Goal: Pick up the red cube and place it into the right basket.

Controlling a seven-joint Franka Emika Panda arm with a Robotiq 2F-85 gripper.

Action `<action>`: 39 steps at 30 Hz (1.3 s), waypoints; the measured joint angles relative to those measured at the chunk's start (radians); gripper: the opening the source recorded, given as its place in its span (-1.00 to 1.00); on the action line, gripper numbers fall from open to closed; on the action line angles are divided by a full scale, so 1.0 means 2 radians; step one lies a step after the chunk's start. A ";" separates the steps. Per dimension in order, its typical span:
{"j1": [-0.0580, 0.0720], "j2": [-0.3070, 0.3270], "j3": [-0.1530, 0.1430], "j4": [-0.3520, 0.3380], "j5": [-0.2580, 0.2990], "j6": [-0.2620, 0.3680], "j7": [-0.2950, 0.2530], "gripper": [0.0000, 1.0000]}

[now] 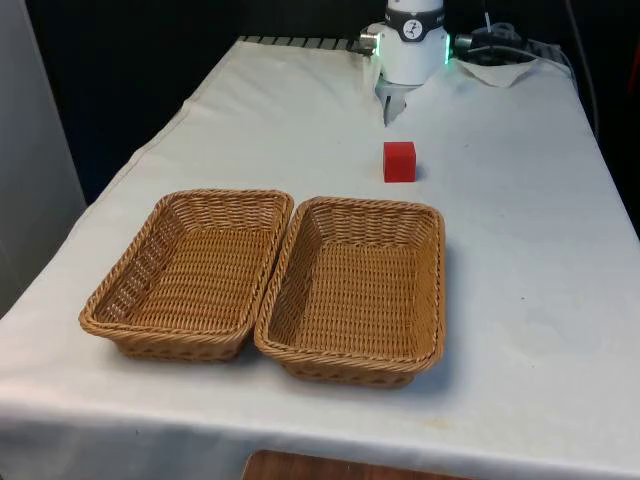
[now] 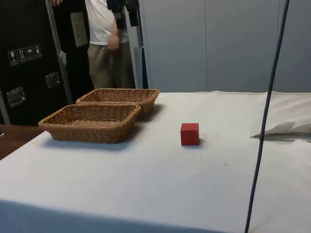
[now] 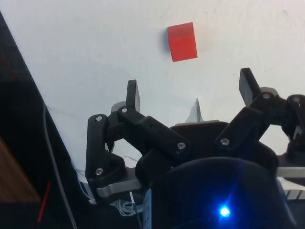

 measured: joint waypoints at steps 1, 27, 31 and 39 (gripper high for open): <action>0.000 0.000 0.000 0.000 0.000 0.000 0.000 1.00; 0.000 -0.112 0.007 -0.134 -0.032 0.058 0.009 1.00; -0.001 -0.136 0.005 -0.161 -0.038 0.067 0.008 1.00; -0.004 -0.162 -0.002 -0.194 -0.041 0.072 -0.002 1.00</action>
